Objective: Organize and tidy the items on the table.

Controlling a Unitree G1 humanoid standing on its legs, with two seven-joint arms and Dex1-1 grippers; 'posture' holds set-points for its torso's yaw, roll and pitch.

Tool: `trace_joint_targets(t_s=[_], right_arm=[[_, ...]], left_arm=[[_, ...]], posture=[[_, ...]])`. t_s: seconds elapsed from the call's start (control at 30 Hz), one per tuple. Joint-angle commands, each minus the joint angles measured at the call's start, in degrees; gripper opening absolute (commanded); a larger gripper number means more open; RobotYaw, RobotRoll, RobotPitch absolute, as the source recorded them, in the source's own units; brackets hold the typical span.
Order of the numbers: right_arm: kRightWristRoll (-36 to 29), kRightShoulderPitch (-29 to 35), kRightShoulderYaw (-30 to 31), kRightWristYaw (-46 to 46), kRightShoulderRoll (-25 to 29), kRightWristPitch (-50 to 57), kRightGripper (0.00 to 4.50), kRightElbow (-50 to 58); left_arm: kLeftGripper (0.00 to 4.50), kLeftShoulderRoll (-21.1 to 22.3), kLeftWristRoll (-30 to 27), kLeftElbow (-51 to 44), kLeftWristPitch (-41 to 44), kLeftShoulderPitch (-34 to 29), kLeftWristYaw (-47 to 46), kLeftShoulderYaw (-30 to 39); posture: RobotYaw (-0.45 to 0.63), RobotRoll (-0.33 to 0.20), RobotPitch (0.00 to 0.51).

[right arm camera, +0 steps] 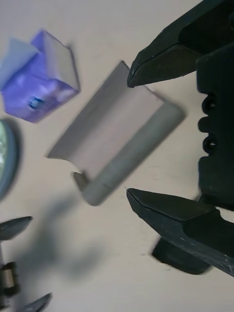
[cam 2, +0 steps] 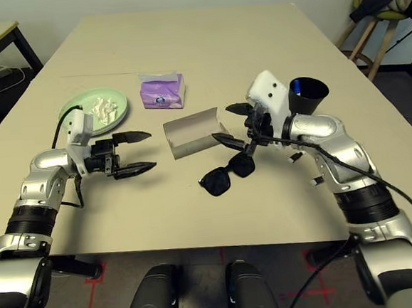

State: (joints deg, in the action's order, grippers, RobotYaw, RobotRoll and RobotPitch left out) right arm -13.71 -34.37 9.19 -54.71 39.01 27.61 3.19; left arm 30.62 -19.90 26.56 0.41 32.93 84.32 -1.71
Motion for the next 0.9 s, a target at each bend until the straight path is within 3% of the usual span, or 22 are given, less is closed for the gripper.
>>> trace_joint_targets(t_s=[0.03,0.23,0.43,0.9], right_arm=[[2.6,-3.0,4.8,-3.7,2.8,3.3,4.5,3.9],[5.1,-6.0,9.7,-9.4,6.2,4.7,4.5,8.8],[9.2,-10.7,14.3,-13.7,6.7,4.5,4.5,6.5],[22.5,-13.1,21.2,-21.1,7.2,-14.3,4.5,-2.6]], left_arm=[[4.48,0.1,0.7,-1.8,-2.5,-1.7,2.9,-2.2],[4.48,-0.8,-0.2,-3.7,-2.9,-2.1,3.7,-3.0],[4.48,-2.5,-2.0,-7.9,-1.2,-2.8,1.4,-2.1],[4.48,-2.8,-1.8,-9.6,-2.4,-5.3,-0.1,-2.4]], posture=[[0.19,0.0,0.151],[0.19,0.0,0.148],[0.21,0.0,0.147],[0.23,0.0,0.15]])
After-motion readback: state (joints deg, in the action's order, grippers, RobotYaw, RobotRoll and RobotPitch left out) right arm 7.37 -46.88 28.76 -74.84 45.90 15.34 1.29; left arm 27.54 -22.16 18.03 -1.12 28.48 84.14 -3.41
